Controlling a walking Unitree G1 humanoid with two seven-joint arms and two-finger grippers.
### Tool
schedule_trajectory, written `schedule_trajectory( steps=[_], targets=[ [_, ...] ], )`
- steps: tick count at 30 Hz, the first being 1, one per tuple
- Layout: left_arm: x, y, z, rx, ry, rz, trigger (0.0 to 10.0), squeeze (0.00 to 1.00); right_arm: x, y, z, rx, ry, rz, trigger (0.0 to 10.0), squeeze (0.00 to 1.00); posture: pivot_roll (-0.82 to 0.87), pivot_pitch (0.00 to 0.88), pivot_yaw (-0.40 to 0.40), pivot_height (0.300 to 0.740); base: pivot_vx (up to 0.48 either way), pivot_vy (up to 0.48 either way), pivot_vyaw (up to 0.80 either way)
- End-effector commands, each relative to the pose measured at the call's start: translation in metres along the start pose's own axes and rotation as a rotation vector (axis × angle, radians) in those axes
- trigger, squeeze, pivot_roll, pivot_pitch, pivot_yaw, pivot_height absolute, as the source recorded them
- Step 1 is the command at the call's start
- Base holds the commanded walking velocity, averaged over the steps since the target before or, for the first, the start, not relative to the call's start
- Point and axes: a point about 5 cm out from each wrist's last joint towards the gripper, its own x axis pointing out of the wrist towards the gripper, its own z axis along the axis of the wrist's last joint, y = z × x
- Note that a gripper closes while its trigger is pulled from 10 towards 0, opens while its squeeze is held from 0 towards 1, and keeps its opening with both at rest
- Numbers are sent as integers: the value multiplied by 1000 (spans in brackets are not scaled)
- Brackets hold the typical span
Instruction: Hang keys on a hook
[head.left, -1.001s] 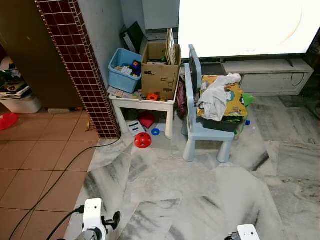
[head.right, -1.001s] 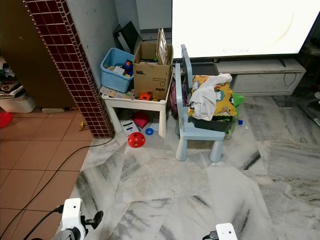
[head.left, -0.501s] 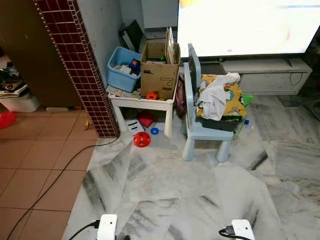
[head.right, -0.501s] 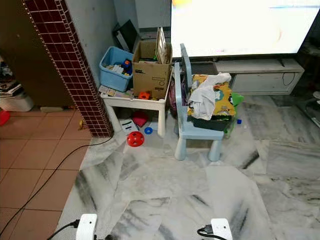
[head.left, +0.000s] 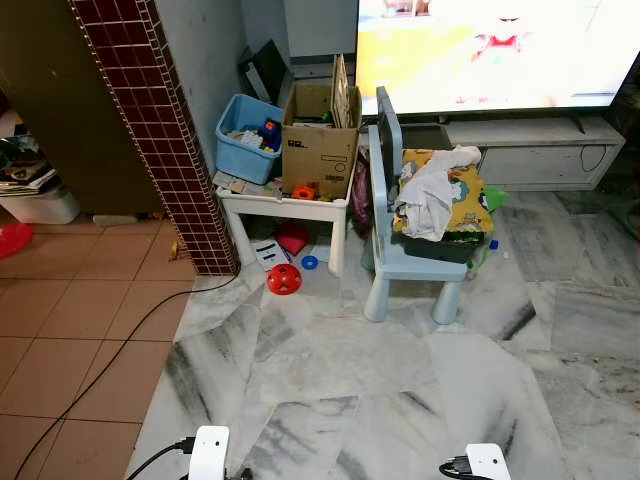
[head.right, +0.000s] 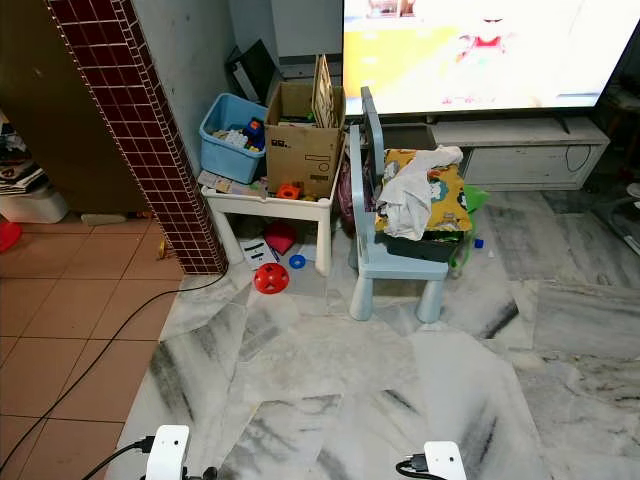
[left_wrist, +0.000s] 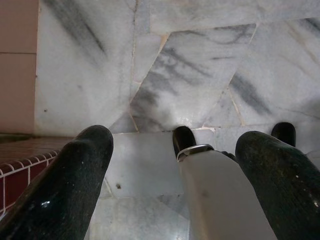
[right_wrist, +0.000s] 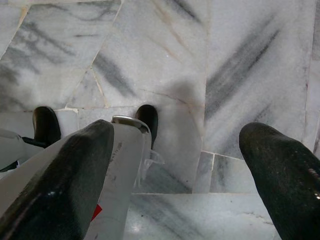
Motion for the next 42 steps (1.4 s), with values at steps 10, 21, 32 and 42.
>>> schedule_trajectory(
  steps=[10, 21, 32, 42],
  targets=[
    [0, 0, 3, 39, -28, 9, 10000, 0, 1, -2, 9, -12, -43, -9, 10000, 0, -75, 0, 37, 740, 0, 0, 0],
    [3, -7, 59, 2, -274, -37, 10000, 0, 3, 4, 54, 13, -253, 20, 10000, 0, -60, 0, 34, 740, 0, 0, 0],
    [-9, -9, 127, -64, -605, -96, 10000, 0, -6, -5, 112, 125, -561, 24, 10000, 0, -71, 0, 42, 740, 0, 0, 0],
    [-24, -16, 155, -78, -803, -147, 10000, 0, -20, 4, 139, 108, -773, 78, 10000, 0, -85, 0, 48, 740, 0, 0, 0]
  ],
)
